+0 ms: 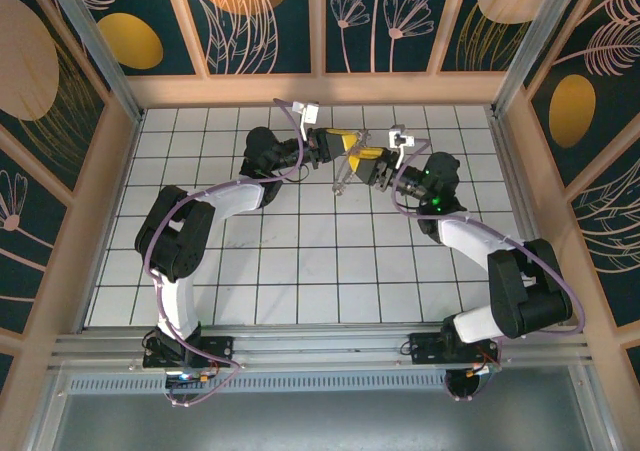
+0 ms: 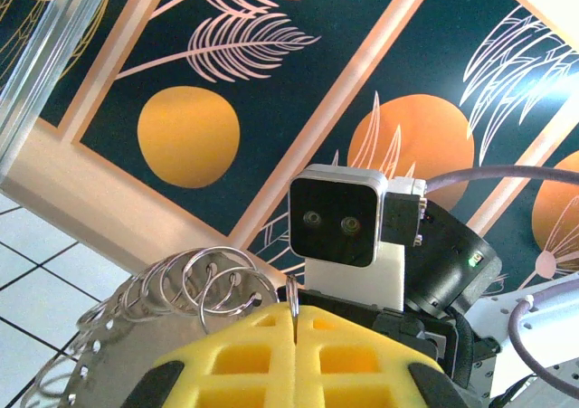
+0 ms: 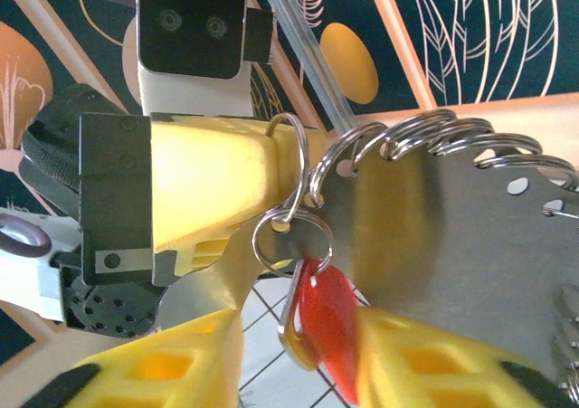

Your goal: Put the keys on the keyring

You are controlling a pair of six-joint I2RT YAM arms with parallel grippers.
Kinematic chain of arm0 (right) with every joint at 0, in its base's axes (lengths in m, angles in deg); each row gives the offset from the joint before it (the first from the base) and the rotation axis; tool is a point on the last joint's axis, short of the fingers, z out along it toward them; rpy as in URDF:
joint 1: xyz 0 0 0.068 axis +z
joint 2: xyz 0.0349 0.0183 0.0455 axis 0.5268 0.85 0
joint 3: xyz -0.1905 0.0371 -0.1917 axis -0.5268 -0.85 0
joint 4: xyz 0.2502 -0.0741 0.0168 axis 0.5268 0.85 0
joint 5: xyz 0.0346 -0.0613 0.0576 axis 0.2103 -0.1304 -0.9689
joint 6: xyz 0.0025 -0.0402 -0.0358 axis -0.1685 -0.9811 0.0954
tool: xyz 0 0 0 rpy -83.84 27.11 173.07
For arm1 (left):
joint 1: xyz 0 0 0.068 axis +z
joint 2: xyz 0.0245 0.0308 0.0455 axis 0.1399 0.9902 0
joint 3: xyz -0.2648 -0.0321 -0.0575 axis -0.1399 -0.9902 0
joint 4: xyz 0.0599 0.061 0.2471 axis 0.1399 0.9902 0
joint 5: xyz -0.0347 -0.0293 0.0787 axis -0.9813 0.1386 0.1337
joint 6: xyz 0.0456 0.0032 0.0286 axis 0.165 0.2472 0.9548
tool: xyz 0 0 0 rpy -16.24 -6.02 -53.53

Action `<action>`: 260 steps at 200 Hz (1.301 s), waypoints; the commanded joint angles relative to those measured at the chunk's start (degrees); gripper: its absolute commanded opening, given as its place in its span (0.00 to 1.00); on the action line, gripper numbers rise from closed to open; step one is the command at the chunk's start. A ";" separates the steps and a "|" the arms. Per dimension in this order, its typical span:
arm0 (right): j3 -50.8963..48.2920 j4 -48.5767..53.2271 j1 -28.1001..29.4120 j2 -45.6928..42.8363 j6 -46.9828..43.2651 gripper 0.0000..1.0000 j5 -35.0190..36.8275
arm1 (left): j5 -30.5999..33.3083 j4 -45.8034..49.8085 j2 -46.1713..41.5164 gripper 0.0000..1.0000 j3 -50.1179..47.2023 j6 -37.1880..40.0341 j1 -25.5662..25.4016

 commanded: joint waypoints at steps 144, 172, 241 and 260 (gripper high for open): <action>0.76 10.36 -1.70 -5.69 -4.19 0.00 4.21 | 0.77 -0.74 -1.86 0.00 1.57 2.70 -0.24; 1.47 14.12 -1.97 -7.39 -5.66 0.00 4.80 | 1.17 1.14 -2.06 0.00 1.49 4.80 -0.28; 6.33 23.00 -1.94 -6.88 -8.71 0.00 5.42 | 2.95 11.70 -4.21 0.00 1.73 14.87 -0.28; 7.55 24.33 -1.90 -6.41 -9.26 0.00 5.33 | 3.03 14.05 -4.70 0.00 1.75 17.04 -0.28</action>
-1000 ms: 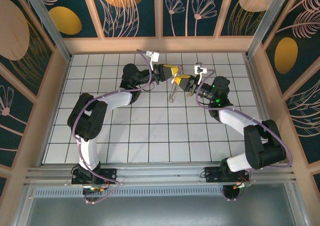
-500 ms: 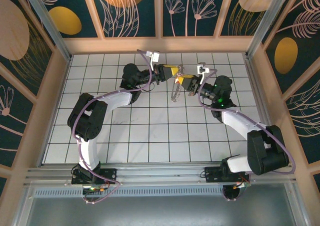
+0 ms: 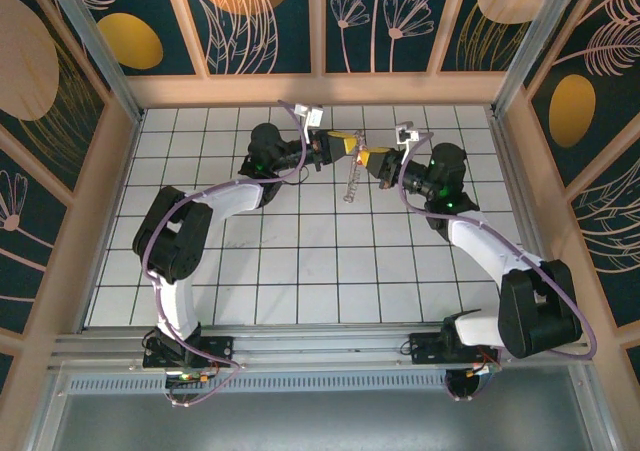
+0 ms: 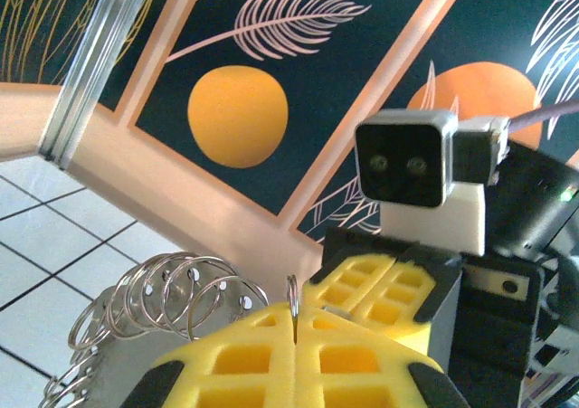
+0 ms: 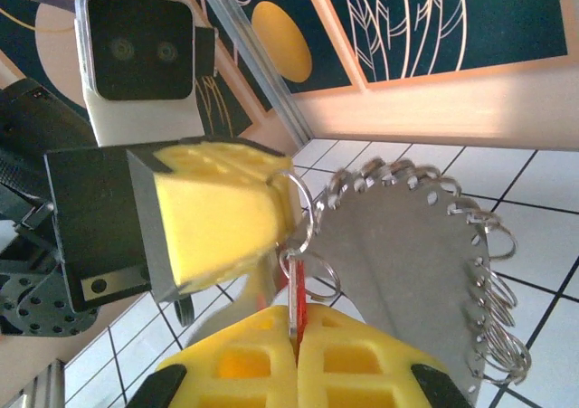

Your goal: Put the keys on the keyring

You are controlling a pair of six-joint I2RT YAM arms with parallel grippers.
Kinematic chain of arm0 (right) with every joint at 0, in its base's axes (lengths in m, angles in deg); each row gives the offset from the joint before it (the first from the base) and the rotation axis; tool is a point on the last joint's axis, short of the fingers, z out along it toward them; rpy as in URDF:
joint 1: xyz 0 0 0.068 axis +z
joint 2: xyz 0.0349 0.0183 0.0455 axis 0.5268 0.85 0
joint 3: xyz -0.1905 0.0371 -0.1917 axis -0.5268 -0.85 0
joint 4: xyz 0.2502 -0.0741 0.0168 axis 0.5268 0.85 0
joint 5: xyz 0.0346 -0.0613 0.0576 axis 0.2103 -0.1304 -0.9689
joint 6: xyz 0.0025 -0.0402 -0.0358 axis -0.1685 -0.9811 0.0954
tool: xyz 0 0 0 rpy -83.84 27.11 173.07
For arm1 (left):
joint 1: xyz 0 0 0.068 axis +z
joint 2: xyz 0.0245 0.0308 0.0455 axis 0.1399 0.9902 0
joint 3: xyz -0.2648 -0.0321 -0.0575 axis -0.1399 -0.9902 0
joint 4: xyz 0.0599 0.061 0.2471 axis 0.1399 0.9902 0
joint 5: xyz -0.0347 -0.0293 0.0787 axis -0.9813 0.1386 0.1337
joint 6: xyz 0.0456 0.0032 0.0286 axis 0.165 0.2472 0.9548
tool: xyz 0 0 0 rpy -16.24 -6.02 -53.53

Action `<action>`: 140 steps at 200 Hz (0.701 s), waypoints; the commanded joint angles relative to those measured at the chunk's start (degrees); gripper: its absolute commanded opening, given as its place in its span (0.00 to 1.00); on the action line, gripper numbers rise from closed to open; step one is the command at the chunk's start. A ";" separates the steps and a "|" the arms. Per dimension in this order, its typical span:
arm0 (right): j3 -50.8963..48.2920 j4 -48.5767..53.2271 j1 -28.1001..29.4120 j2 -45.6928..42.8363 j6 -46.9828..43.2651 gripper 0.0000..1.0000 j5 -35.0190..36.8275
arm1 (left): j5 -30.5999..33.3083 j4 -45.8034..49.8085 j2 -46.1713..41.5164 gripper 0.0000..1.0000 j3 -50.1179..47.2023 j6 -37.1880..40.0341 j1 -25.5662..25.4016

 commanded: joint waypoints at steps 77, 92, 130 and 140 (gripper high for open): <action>6.73 9.41 -0.45 1.78 -6.13 0.00 1.98 | 0.85 7.49 -4.77 0.00 1.50 10.03 -0.50; 6.53 10.18 -0.90 1.18 -6.62 0.00 2.52 | 0.89 7.63 -4.81 0.00 1.39 10.18 -0.49; 5.81 11.93 -2.35 -0.43 -7.67 0.00 3.66 | 0.87 7.54 -5.05 0.00 1.22 10.38 -0.50; 5.81 12.58 -2.74 -0.70 -8.18 0.00 3.94 | 0.87 7.45 -5.09 0.00 1.13 10.38 -0.49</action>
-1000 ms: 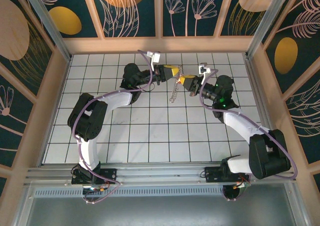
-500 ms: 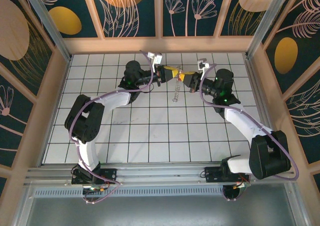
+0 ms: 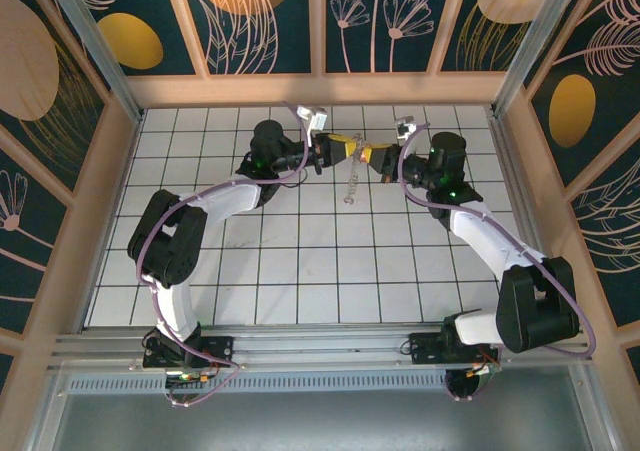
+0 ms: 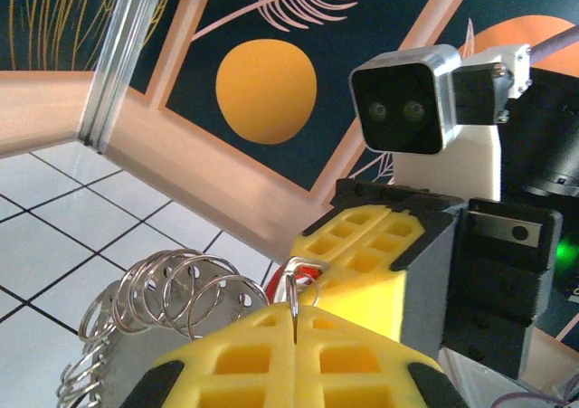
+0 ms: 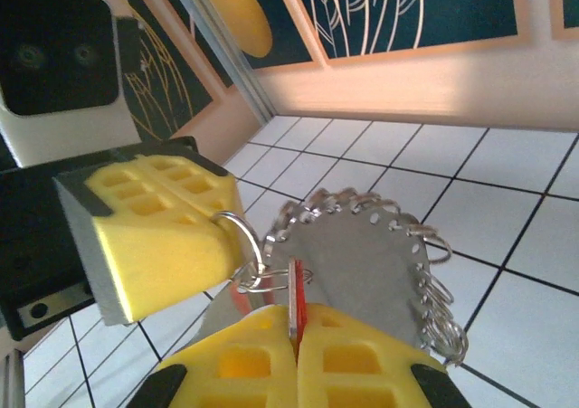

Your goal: Put the keys on the keyring

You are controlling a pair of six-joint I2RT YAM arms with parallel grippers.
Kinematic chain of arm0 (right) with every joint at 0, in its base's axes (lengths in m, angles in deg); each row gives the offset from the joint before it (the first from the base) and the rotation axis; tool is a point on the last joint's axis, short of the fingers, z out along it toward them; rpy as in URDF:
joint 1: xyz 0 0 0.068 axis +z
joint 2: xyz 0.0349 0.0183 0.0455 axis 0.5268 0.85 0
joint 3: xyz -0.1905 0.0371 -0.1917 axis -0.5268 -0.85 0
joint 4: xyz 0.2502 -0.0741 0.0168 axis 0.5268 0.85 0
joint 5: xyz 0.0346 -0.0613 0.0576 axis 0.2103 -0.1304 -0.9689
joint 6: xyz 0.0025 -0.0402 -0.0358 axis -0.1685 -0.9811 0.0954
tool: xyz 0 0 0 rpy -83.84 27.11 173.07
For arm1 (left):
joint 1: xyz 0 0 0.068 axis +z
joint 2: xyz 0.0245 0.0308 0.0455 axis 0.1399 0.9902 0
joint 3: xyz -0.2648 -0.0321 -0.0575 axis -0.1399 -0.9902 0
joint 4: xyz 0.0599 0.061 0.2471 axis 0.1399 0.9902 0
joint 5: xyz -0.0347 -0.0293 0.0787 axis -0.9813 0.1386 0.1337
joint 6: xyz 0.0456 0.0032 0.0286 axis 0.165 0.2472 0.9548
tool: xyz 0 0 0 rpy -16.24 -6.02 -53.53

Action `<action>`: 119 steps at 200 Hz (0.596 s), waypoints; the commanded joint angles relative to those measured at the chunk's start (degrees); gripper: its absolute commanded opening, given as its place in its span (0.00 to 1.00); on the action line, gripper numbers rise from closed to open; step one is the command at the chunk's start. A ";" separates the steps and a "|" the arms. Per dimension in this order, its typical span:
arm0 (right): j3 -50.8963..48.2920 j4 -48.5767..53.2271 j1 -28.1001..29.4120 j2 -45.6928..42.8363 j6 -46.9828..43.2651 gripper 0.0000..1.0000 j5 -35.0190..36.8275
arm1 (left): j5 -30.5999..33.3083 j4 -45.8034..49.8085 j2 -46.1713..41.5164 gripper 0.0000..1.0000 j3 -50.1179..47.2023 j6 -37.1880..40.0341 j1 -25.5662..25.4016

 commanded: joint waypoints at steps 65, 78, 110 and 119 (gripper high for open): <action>2.84 1.57 0.18 -0.53 -2.41 0.00 0.57 | -0.88 -1.99 -2.90 0.00 1.40 0.79 -0.24; 3.68 1.86 1.13 0.08 -2.79 0.00 0.83 | -0.90 -2.04 -2.89 0.00 1.46 0.70 -0.33; 4.70 1.60 2.61 1.42 -2.84 0.00 0.76 | -0.90 -2.04 -2.69 0.00 1.81 0.56 -0.50; 4.80 1.60 2.76 1.71 -2.84 0.00 0.75 | -0.90 -2.04 -2.49 0.00 1.91 0.57 -0.57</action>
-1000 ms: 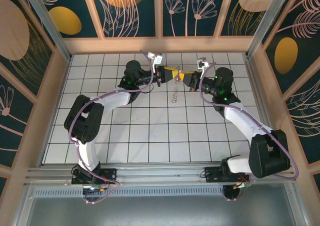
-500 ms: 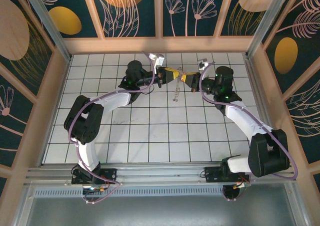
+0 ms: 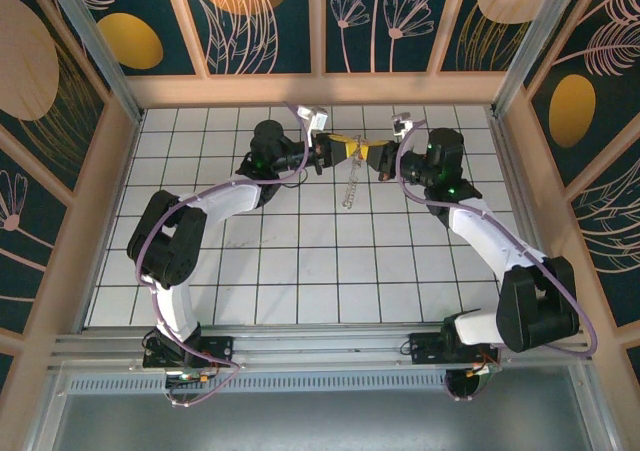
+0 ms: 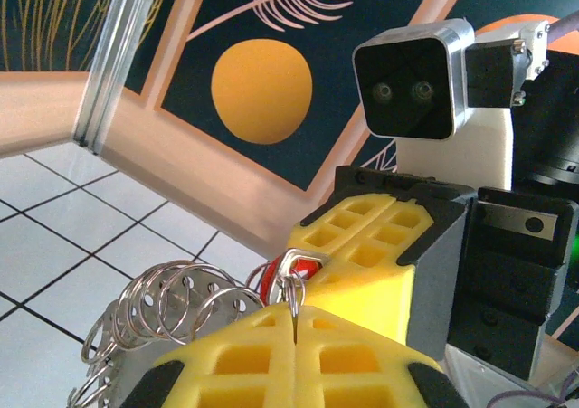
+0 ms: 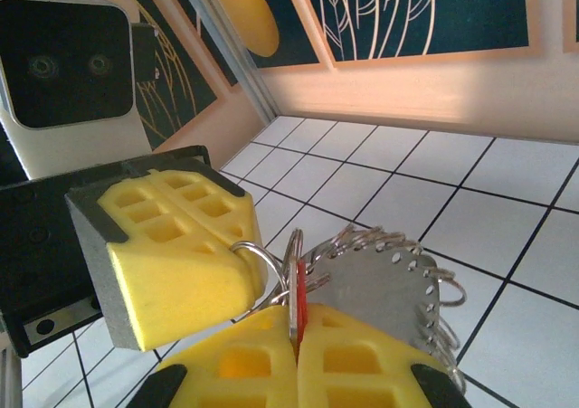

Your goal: Put the keys on the keyring

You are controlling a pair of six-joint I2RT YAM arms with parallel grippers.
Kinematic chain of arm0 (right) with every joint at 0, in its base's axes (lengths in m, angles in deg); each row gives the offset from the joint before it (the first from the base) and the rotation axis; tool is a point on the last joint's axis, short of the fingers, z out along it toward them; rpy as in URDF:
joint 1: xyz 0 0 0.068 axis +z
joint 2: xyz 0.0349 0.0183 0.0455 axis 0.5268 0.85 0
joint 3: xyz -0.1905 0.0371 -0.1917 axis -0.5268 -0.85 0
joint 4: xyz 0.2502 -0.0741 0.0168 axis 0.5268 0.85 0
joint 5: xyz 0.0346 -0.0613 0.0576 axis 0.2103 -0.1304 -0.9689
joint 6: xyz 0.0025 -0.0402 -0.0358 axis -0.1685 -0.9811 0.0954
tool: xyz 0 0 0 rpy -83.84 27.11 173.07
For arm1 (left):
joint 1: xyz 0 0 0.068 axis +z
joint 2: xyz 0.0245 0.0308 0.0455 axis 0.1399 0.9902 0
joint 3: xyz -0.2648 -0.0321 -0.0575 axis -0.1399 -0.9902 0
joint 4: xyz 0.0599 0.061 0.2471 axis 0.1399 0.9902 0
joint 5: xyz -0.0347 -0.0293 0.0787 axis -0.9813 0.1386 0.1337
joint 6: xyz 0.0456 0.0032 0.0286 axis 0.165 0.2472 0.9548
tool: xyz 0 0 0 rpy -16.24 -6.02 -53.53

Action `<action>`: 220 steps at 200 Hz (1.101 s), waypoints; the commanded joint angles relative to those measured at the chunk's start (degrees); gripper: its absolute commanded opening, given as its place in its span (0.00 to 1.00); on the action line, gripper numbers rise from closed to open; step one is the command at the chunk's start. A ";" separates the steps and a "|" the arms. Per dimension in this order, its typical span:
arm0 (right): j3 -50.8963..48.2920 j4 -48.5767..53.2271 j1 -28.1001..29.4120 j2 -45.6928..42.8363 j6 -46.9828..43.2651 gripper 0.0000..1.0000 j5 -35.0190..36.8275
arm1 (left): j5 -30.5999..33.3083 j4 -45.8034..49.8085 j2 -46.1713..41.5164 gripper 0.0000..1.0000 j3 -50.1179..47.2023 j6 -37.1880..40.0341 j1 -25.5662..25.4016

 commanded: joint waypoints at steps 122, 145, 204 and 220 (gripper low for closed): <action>5.98 10.71 -0.98 -0.94 -9.34 0.00 3.50 | -1.00 6.17 -2.95 0.00 3.58 8.00 -0.44; 7.92 13.55 -0.93 -0.58 -11.69 0.00 3.89 | -1.45 8.69 -3.06 0.00 4.38 10.22 -0.44; 11.47 16.88 -0.04 1.50 -14.14 0.00 3.73 | -2.28 10.00 -2.56 0.00 4.91 11.86 -0.44; 12.52 17.31 0.44 2.37 -14.43 0.00 3.63 | -2.50 10.34 -2.35 0.00 4.99 12.05 -0.44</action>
